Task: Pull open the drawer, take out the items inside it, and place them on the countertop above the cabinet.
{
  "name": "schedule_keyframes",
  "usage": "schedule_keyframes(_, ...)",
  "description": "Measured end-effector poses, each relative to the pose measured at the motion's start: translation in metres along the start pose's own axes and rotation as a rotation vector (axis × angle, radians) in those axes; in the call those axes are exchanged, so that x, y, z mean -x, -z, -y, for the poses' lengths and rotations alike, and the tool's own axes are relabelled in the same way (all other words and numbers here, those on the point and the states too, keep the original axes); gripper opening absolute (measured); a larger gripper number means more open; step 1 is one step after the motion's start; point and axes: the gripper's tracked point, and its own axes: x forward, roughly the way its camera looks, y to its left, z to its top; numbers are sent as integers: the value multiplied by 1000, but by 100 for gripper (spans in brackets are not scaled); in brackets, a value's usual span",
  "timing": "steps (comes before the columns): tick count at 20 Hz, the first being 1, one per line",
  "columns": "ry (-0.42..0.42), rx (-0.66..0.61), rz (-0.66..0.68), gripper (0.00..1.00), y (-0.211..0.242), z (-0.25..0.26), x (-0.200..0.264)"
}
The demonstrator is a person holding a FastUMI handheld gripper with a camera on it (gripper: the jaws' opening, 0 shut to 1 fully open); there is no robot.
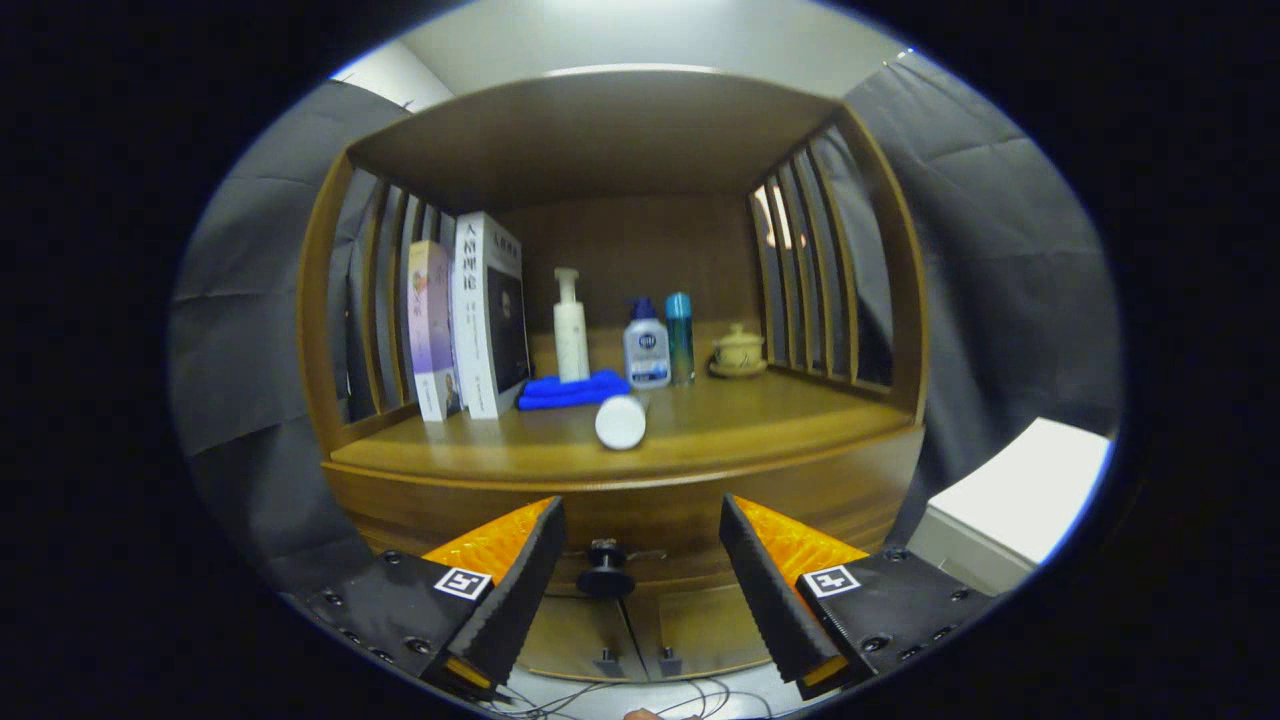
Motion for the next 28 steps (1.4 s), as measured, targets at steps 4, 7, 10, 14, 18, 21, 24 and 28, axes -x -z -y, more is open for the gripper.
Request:
schedule_keyframes(4,-35,-39,99,97,-43,6,40)
schedule_keyframes(7,-31,-33,170,97,-76,23,65)
schedule_keyframes(10,-27,-34,248,97,-112,33,92)
schedule_keyframes(14,-69,-49,326,97,-144,32,125)
schedule_keyframes(18,-114,-39,374,97,-163,27,145)
schedule_keyframes(21,-174,-46,420,97,-175,19,156)
schedule_keyframes(24,-159,-36,414,97,-173,26,157)
schedule_keyframes(28,-134,-60,380,97,-168,35,151)
